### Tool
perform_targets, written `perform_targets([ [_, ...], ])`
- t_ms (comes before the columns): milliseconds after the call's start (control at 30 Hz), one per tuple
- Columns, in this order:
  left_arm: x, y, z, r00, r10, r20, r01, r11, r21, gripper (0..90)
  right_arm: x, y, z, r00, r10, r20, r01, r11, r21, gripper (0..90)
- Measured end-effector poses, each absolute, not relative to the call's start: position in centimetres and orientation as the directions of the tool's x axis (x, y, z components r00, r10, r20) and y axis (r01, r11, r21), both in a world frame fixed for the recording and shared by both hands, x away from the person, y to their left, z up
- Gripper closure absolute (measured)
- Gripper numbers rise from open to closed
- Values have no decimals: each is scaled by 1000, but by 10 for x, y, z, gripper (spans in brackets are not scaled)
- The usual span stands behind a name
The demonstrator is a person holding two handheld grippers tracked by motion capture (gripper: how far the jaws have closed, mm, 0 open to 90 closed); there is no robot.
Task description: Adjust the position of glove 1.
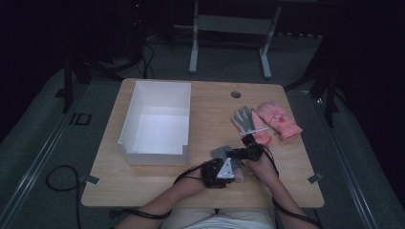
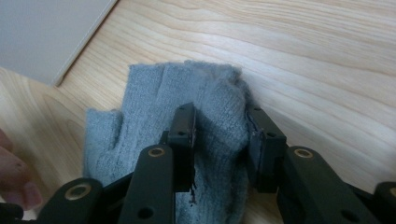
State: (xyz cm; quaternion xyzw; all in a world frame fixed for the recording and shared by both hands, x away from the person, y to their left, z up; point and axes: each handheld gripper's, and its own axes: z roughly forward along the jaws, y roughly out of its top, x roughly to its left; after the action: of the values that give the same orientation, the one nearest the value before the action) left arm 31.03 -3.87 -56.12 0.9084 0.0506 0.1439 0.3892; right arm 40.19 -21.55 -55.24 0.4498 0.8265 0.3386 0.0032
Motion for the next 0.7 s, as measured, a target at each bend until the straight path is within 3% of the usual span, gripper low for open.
perform_targets([
  [167, 311, -36, -561, 952, 228, 203, 8, -682, 731, 680, 394, -198, -551, -644, 745, 173, 671, 441, 596, 700],
  [367, 310, -34, -556, 954, 233, 189, 24, -687, 726, 685, 391, -203, -547, -625, 751, 211, 683, 397, 613, 736],
  [700, 312, -39, -520, 941, 237, 242, -16, -682, 731, 688, 384, -213, -505, -630, 757, 174, 626, 363, 690, 740],
])
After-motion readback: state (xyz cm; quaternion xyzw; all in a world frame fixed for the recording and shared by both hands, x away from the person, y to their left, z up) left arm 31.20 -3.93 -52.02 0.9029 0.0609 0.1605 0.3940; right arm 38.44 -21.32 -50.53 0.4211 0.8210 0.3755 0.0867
